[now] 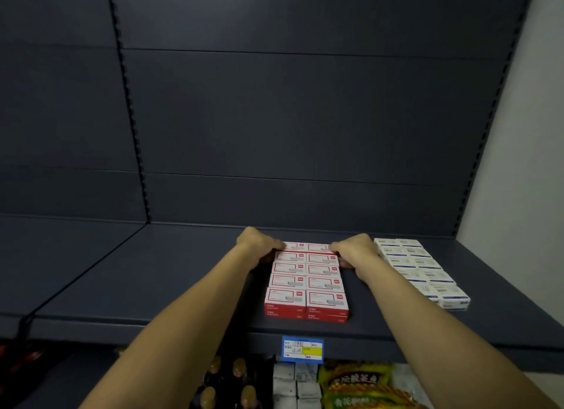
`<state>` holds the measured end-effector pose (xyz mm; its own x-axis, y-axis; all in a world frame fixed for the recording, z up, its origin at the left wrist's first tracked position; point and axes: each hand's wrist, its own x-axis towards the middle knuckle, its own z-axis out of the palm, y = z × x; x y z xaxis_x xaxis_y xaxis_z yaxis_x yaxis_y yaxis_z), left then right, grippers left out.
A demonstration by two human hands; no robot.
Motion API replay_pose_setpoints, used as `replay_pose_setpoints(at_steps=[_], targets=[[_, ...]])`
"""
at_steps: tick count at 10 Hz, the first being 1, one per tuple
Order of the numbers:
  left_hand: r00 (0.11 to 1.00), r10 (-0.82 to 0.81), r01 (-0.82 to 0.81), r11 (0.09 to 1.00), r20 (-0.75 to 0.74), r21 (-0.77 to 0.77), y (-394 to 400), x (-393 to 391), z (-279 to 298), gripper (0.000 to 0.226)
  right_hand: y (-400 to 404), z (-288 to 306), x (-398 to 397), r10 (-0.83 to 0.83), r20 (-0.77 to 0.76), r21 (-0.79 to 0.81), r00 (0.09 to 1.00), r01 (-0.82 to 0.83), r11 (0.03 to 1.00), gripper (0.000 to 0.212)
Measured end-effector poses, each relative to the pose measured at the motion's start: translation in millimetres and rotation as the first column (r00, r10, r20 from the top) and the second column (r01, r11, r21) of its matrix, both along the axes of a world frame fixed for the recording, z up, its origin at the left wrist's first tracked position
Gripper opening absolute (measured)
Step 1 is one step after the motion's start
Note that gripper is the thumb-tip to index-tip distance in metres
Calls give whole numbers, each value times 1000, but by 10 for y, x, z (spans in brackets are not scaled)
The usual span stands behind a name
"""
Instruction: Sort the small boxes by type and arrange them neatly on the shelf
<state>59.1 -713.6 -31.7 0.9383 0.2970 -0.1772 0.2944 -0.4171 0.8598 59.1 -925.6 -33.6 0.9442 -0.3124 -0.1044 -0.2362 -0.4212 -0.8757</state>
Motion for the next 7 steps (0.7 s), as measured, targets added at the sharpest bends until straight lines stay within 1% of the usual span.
replay_pose_setpoints(at_steps=[3, 5, 6, 7], targets=[[1000, -1, 1, 1000, 7, 18, -36, -79, 27, 35, -9, -11, -82, -19, 8, -1, 1000, 19, 1000, 18], [998, -43, 43, 999, 36, 6, -18, -106, -4, 34, -4, 37, -144, 7, 5, -120, 1000, -6, 993, 15], [998, -42, 39, 998, 56, 48, -11, -106, -30, 30, -9, 16, -174, -1, -2, -129, 1000, 0, 992, 21], [997, -32, 23, 991, 69, 135, -5, -134, -13, 27, -71, -29, -183, -40, 44, -135, 998, 45, 990, 23]])
